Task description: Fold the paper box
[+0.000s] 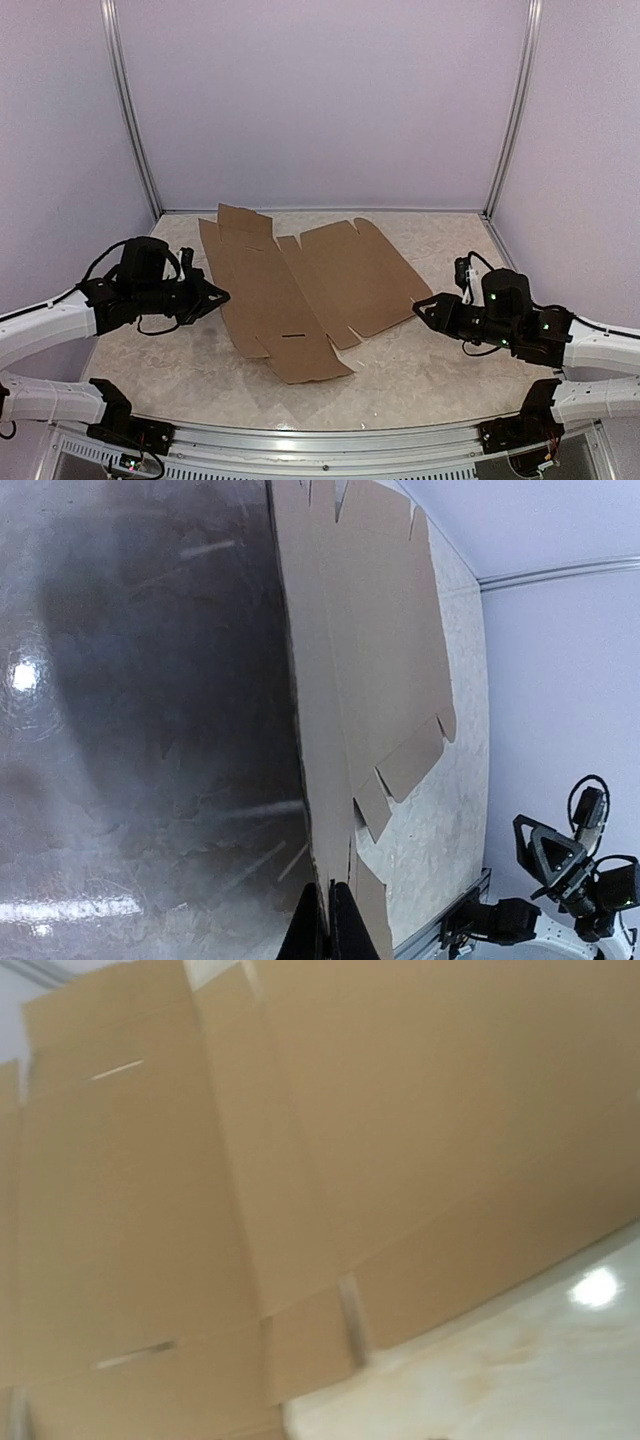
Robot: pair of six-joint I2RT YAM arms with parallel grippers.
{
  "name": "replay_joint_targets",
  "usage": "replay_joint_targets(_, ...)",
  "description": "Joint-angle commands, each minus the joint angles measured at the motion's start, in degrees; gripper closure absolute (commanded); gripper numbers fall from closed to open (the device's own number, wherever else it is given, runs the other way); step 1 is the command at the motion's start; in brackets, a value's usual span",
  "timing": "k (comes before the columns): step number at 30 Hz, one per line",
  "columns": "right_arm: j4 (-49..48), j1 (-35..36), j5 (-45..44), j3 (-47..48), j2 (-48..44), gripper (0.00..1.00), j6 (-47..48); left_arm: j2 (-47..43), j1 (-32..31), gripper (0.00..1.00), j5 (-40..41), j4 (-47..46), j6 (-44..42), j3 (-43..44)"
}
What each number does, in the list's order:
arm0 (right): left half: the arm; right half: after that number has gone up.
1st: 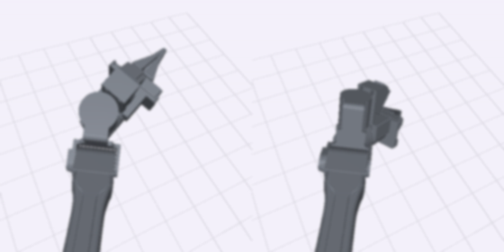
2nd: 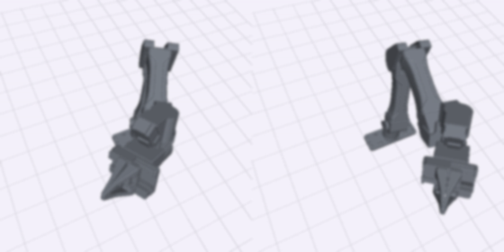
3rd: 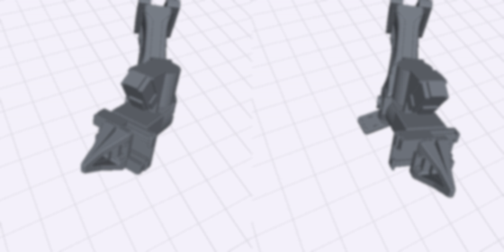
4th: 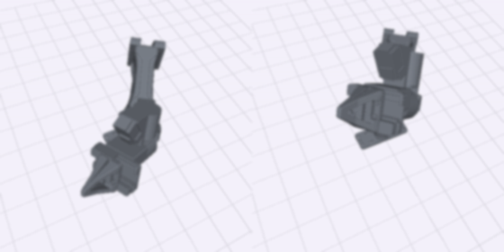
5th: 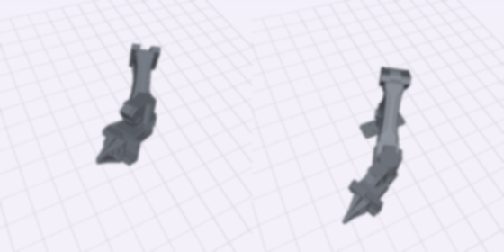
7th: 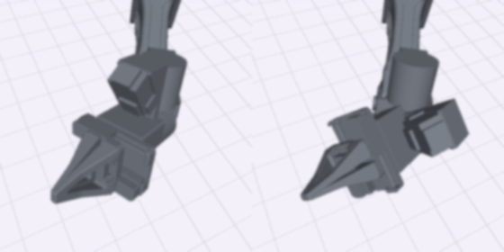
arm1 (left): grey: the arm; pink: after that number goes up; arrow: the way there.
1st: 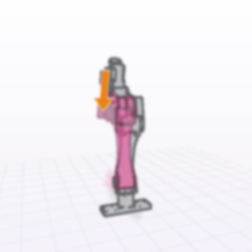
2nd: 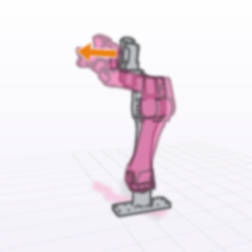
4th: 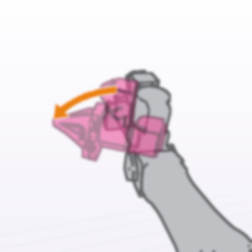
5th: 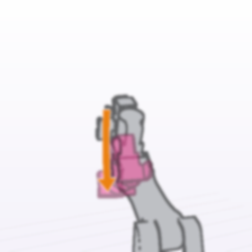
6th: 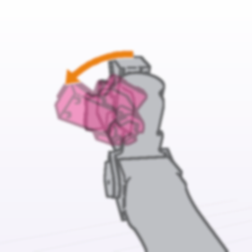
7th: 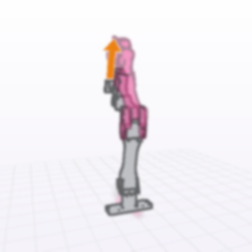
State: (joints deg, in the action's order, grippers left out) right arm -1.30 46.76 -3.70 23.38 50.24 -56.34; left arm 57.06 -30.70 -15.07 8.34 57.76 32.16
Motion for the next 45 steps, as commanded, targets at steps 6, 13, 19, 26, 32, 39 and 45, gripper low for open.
replay_joint_targets(6, 21.13, 0.04, -10.74, 8.14, -6.44, 0.57, 13.39, 9.59, -3.22, 1.00, 14.02, 33.29, -21.73, 22.36)
replay_joint_targets(13, 21.25, 0.00, -10.90, 12.71, -4.07, 0.57, 20.18, 20.12, -6.40, 1.00, 29.45, 48.98, -28.31, 38.20)
replay_joint_targets(19, 22.42, 0.01, -12.09, 17.20, 0.95, 0.56, 24.90, 27.32, -10.46, 1.00, 39.89, 56.52, -34.53, 50.31)
replay_joint_targets(26, 24.75, 0.03, -17.24, 22.70, 6.39, 0.53, 30.03, 38.80, -15.73, 1.00, 56.50, 64.57, -42.62, 62.62)
replay_joint_targets(32, 26.64, 0.00, -18.55, 26.17, 10.19, 0.50, 32.83, 42.77, -20.17, 1.00, 65.90, 56.39, -54.04, 60.65)
replay_joint_targets(39, 30.38, -0.04, -19.85, 30.42, 13.78, 0.46, 35.36, 41.28, -24.53, 1.00, 64.98, 41.98, -70.30, 54.42)
replay_joint_targets(45, 34.23, -0.88, -17.98, 34.01, 14.54, 0.43, 38.15, 41.48, -24.74, 1.00, 61.70, 32.32, -83.69, 50.21)
